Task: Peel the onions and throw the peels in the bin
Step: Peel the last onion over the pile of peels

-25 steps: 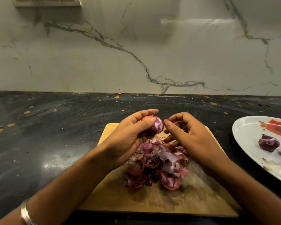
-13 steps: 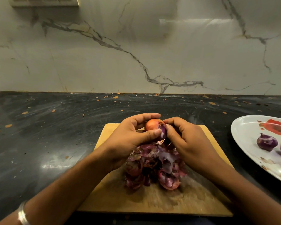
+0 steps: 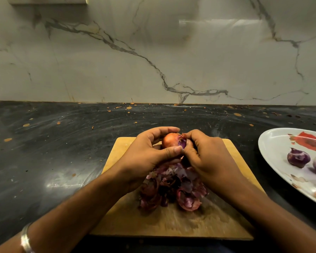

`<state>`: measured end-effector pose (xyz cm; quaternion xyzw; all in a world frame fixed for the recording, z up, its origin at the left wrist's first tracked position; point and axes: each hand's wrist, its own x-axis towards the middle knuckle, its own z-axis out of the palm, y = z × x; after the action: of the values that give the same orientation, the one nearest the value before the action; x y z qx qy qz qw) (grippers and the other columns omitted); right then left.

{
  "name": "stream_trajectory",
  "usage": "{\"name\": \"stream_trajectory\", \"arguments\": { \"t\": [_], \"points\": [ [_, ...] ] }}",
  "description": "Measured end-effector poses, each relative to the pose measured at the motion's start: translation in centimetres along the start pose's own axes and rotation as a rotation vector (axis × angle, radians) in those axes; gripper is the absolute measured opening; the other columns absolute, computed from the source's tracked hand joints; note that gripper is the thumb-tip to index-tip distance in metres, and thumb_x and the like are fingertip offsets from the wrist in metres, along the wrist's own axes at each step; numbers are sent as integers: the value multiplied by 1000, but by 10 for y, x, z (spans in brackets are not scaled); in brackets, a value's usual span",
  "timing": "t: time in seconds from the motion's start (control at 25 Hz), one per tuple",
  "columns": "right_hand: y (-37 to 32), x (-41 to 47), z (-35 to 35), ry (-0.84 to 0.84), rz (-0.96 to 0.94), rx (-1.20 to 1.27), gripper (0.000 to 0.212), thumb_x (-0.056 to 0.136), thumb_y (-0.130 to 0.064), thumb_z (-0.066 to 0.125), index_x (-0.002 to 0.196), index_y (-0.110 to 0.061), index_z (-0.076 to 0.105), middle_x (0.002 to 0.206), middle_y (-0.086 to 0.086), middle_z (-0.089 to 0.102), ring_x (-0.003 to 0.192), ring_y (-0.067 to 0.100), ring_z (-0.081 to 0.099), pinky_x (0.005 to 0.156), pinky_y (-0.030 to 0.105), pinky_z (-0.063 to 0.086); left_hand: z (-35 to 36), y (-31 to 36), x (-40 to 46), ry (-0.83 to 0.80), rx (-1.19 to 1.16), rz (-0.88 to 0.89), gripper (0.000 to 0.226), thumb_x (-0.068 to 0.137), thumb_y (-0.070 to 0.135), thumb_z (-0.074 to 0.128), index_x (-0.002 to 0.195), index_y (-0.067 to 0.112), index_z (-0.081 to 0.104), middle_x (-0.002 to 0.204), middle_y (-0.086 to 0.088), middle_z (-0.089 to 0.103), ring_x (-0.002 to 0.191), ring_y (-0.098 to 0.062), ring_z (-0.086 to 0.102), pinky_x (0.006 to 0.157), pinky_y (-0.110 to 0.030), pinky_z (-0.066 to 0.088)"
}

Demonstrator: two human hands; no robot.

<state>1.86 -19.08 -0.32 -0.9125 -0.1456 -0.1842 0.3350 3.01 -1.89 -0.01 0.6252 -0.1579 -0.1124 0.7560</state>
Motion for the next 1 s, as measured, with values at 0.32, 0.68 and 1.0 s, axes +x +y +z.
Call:
{"name": "stream_trajectory", "arguments": {
  "t": [0.32,0.68,1.0],
  "points": [
    [0,1,1,101,53,114,21,95,-15,56,106,-19,73,79,-5,73,72,7,66,66,36,53,1,-4,3,21,-85,-29,57,66,3,74,122,9,63,123,-13,67,105,-32,70,81,-39,61],
    [4,3,4,122,153,323,22,88,-8,64,101,-20,78,76,-6,77,71,9,73,68,43,62,1,-7,4,27,-140,-21,56,67,2,75,121,10,64,126,-12,64,102,-29,72,74,-32,62],
    [10,10,7,-8,293,691,17,100,-16,56,106,-17,72,90,2,78,77,17,75,65,29,61,-2,-3,6,58,-221,-22,55,73,3,70,127,7,58,130,-17,61,102,-28,72,76,-33,61]
  ]
}}
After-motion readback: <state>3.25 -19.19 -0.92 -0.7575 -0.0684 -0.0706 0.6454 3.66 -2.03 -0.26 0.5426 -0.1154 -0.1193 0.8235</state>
